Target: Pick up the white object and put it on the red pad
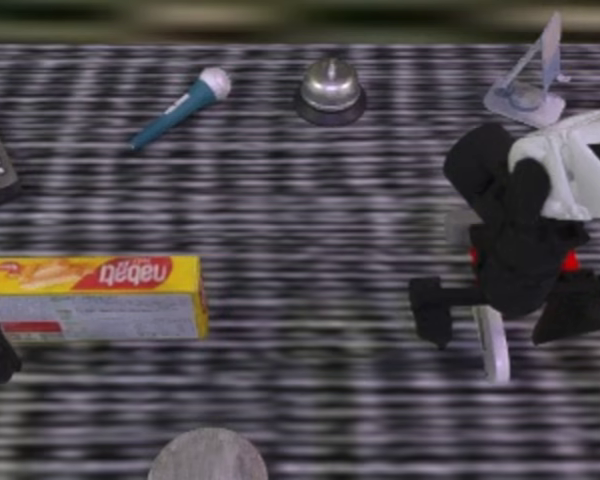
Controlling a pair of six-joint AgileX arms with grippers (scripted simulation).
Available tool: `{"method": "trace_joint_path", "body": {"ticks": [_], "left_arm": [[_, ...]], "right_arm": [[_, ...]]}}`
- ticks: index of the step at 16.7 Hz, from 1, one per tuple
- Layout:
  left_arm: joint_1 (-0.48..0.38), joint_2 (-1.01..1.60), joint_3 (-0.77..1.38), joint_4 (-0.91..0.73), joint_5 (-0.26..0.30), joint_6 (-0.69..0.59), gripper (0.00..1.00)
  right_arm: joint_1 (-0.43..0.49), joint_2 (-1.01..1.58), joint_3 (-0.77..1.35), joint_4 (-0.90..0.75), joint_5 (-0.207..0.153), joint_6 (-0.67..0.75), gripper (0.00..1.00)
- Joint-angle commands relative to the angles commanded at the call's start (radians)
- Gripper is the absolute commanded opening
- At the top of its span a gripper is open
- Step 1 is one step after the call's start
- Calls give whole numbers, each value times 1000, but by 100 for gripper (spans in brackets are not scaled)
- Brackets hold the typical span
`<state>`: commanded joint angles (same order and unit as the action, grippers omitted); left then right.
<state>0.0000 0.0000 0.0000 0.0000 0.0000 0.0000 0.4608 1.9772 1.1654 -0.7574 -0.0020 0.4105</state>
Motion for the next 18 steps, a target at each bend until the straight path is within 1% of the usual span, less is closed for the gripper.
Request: {"method": "trace_joint_path", "body": {"ticks": [2, 15, 16, 18], "left_arm": [[0, 0, 0, 0, 0, 0, 100], [0, 0, 0, 0, 0, 0, 100], [0, 0, 0, 0, 0, 0, 100], [0, 0, 0, 0, 0, 0, 100]], "right_arm": [[0, 0, 0, 0, 0, 0, 100], [0, 0, 0, 0, 0, 0, 2], [0, 0, 0, 0, 0, 0, 0], [0, 0, 0, 0, 0, 0, 0]]}}
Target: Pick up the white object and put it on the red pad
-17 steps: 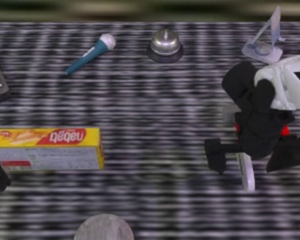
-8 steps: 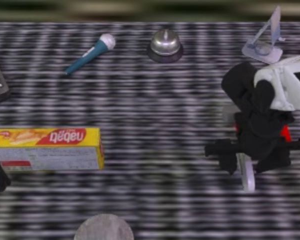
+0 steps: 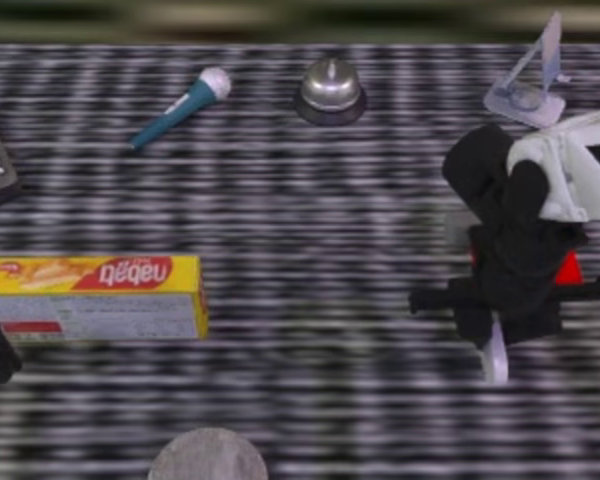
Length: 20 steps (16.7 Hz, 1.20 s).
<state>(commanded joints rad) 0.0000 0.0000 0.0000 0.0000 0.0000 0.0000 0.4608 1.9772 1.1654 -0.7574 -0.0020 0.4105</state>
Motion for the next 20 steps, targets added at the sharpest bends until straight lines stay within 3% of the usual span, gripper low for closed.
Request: {"method": "trace_joint_path", "body": {"ticks": [8, 16, 20], "left_arm": [[0, 0, 0, 0, 0, 0, 100], [0, 0, 0, 0, 0, 0, 100], [0, 0, 0, 0, 0, 0, 100]], "right_arm": [[0, -6, 13, -16, 0, 1, 0], [5, -119, 204, -335, -1, -3, 0], [5, -144, 233, -376, -1, -5, 0]]}}
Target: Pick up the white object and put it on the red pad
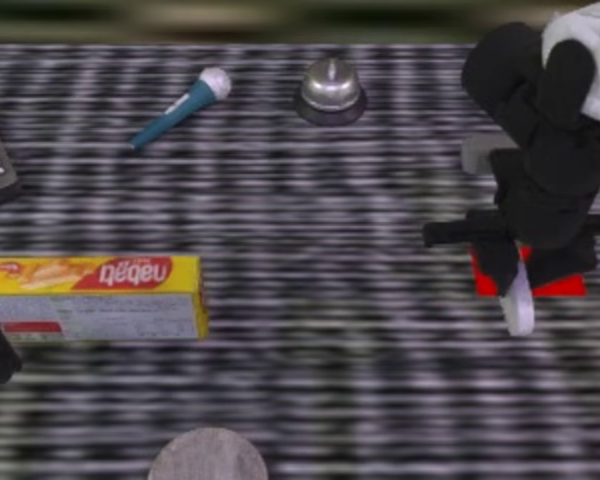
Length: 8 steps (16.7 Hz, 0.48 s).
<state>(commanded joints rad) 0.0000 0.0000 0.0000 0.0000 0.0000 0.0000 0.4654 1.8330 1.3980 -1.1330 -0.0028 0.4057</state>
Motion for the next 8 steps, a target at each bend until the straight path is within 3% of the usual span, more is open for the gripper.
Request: {"method": "trace_joint_path", "body": {"ticks": [4, 8], "left_arm": [[0, 0, 0, 0, 0, 0, 100], [0, 0, 0, 0, 0, 0, 100]], "right_arm": [[-5, 9, 4, -1, 0, 14, 0], [-26, 57, 70, -31, 0, 165, 0]]}}
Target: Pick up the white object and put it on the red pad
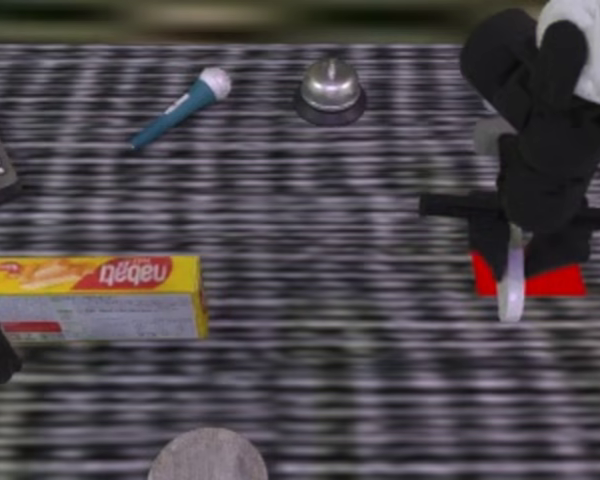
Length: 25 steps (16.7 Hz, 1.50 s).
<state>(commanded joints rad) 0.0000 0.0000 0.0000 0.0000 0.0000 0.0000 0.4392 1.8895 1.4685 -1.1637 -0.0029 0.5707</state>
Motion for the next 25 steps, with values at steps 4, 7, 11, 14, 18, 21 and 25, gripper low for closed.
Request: {"method": "trace_joint_path", "body": {"ticks": [4, 7, 11, 14, 18, 21, 25], "left_arm": [[0, 0, 0, 0, 0, 0, 100], [0, 0, 0, 0, 0, 0, 100], [0, 0, 0, 0, 0, 0, 100], [0, 0, 0, 0, 0, 0, 100], [0, 0, 0, 0, 0, 0, 100], [0, 0, 0, 0, 0, 0, 100], [0, 0, 0, 0, 0, 0, 100]], "right_arm": [[-47, 67, 96, -45, 1, 312, 0], [-89, 121, 171, -82, 2, 610, 0], [-145, 182, 266, -124, 3, 978, 0], [-180, 201, 316, -136, 3, 1157, 0], [-201, 203, 342, -137, 2, 1248, 0], [-201, 203, 342, -137, 2, 1248, 0], [-195, 209, 305, -96, 2, 1247, 0]]}}
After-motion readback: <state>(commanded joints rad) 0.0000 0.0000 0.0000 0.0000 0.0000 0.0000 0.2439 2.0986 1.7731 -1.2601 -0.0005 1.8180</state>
